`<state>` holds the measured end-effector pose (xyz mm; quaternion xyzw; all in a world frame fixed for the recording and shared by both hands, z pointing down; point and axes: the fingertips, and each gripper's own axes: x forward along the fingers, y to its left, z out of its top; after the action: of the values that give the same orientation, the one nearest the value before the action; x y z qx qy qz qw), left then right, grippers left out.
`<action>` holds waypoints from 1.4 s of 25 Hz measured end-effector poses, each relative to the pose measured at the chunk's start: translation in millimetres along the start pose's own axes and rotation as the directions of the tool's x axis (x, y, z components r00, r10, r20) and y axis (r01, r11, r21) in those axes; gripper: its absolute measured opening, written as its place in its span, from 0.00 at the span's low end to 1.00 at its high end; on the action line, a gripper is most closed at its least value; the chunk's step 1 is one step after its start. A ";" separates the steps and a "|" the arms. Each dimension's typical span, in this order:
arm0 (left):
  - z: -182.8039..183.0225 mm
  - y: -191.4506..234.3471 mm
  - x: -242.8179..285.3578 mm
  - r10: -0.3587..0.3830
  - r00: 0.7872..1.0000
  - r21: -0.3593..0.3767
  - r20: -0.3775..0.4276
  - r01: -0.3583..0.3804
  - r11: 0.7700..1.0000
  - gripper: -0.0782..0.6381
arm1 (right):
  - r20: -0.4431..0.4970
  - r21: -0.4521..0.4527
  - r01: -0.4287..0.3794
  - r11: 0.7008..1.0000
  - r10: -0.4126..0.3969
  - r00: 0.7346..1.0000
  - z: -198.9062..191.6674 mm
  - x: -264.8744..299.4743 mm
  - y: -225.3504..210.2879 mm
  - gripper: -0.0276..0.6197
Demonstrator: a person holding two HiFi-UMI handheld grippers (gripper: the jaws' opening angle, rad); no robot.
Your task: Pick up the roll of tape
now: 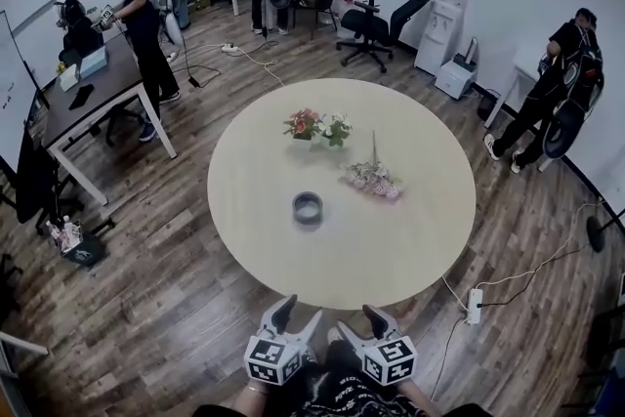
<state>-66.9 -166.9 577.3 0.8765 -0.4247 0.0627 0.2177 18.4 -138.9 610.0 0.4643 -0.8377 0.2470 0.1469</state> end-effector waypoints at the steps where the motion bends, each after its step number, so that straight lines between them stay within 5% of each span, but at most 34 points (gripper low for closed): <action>1: 2.3 3.5 1.1 0.013 1.000 0.000 0.003 -0.013 1.000 0.49 | -0.003 -0.005 -0.006 1.000 0.005 1.000 2.0 2.8 -0.3 0.47; 12: 30.2 29.5 18.2 0.181 0.982 -0.003 0.046 -0.181 0.983 0.49 | -0.006 -0.110 -0.059 0.992 0.059 0.998 76.5 44.2 -31.8 0.44; 18: 43.3 47.0 26.4 0.246 0.967 -0.069 0.061 -0.242 0.968 0.49 | 0.015 -0.186 -0.069 0.980 0.073 0.997 135.5 85.7 -54.3 0.43; 28: 45.8 75.1 15.7 0.392 0.917 -0.097 0.077 -0.384 0.918 0.49 | -0.111 -0.243 -0.101 0.965 0.076 0.991 192.8 178.7 -82.7 0.44; 35: 45.8 85.7 8.1 0.484 0.873 -0.121 0.060 -0.475 0.872 0.49 | -0.230 -0.234 -0.134 0.963 0.079 0.970 195.6 243.6 -103.0 0.46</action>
<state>-131.4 -239.3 566.7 0.7334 -0.6407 0.0542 0.2208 -25.3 -464.4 591.1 0.3664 -0.8646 0.1976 0.2814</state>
